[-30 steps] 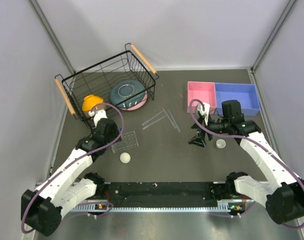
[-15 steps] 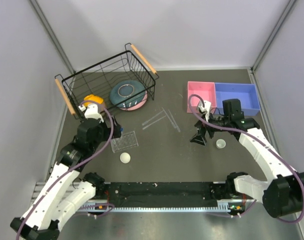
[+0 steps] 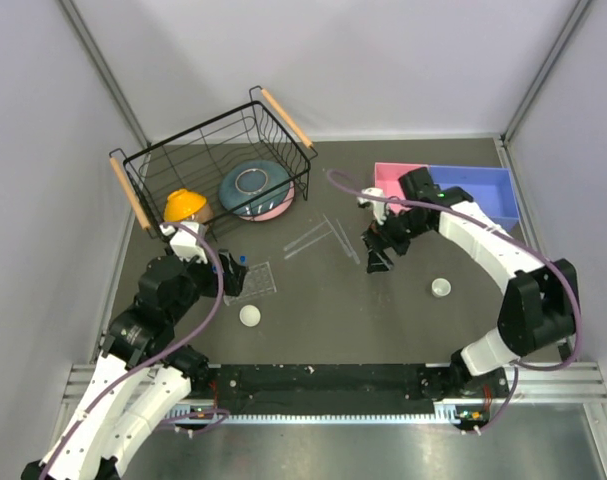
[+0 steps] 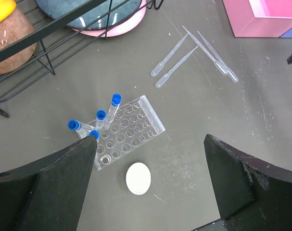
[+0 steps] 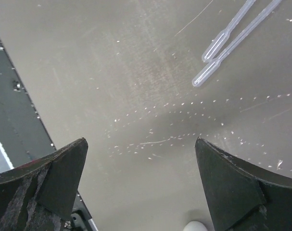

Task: Organize the chemistry lab equipment

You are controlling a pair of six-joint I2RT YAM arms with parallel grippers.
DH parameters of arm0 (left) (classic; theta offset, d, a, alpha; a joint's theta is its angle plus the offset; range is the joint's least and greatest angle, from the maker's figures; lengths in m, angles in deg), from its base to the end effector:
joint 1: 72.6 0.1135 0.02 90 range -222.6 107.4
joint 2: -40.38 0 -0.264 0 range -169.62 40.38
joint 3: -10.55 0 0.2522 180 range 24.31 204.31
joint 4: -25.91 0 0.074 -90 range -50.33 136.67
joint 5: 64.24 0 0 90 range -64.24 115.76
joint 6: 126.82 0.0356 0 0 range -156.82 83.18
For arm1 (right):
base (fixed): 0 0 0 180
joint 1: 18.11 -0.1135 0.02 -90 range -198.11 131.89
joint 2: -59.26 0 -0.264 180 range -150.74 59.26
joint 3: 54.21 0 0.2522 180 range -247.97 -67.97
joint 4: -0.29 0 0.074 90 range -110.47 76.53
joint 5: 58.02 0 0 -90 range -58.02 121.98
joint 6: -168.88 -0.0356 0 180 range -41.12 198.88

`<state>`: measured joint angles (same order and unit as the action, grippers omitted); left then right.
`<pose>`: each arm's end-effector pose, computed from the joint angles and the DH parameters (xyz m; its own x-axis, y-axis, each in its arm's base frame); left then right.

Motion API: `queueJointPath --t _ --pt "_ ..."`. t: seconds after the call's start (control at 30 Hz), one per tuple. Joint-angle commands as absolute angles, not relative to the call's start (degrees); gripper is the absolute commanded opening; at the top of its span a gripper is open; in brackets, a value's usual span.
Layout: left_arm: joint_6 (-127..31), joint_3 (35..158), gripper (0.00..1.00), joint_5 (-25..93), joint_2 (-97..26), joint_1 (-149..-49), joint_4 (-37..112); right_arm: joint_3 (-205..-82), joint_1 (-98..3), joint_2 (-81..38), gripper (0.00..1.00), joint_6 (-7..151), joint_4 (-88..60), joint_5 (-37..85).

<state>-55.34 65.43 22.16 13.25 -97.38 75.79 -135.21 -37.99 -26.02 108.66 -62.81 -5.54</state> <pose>0.1005 -0.0440 0.3101 -0.4404 -0.1458 -0.8859 0.2379 0.9325 -0.2718 0.2645 0.1187 0.2634 -0.5101 -0.6033 -0.6130 -0.8564 0.4223 0.2969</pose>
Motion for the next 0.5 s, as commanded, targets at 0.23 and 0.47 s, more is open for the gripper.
queueJointPath --t 0.23,0.47 --pt "-49.12 65.53 0.99 23.47 14.81 -97.13 73.6 -150.23 -47.03 -41.9 0.81 101.21 -64.36 15.0" --pt "-49.47 65.09 0.99 23.64 15.86 -97.12 73.34 -156.2 -47.47 -50.51 0.65 98.66 -64.36 18.0"
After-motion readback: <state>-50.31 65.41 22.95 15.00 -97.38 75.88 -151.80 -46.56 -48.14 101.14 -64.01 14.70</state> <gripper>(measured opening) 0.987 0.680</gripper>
